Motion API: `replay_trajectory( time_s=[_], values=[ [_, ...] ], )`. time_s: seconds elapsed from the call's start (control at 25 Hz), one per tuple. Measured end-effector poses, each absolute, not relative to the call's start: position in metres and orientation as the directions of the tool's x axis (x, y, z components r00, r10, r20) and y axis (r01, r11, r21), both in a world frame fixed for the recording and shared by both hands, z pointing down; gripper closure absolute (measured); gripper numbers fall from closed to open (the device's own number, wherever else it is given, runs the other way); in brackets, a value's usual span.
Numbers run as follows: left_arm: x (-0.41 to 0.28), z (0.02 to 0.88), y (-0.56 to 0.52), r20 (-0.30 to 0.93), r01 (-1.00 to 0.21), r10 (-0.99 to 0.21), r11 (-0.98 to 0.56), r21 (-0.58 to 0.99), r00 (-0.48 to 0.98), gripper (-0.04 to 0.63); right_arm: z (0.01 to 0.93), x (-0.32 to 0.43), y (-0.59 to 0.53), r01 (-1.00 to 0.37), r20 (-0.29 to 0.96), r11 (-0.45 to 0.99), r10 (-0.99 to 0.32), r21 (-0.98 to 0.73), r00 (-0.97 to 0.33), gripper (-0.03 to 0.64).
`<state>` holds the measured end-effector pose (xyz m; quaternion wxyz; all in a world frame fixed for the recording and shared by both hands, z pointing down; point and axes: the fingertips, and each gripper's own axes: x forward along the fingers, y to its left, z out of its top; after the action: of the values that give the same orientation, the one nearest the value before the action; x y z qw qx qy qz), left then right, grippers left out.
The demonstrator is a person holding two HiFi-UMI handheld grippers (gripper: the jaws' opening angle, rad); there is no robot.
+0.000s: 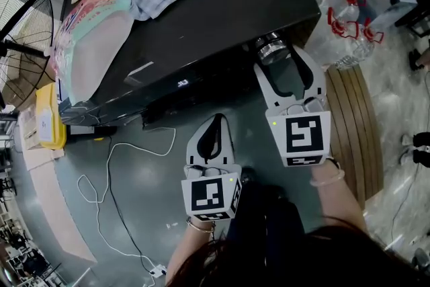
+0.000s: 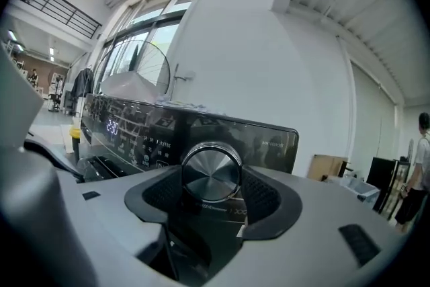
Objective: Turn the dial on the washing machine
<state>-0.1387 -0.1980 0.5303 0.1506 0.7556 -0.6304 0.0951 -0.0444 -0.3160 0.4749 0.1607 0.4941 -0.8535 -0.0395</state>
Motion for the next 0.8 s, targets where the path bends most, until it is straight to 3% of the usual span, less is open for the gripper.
replay_trajectory(
  time_s=[0.48, 0.8],
  values=[
    [-0.1387, 0.5314, -0.2024, 0.324, -0.977, -0.923, -0.180, 0.115, 0.208, 0.581, 0.4774, -0.0372, -0.3186, -0.881, 0.220, 0.467, -0.854, -0.079, -0.472, 0.324],
    [-0.1343, 0.5318, -0.2048, 0.319, -0.972, -0.919, -0.203, 0.120, 0.231, 0.581, 0.4777, -0.0365, -0.3195, -0.882, 0.215, 0.446, -0.856, -0.155, -0.470, 0.324]
  ],
)
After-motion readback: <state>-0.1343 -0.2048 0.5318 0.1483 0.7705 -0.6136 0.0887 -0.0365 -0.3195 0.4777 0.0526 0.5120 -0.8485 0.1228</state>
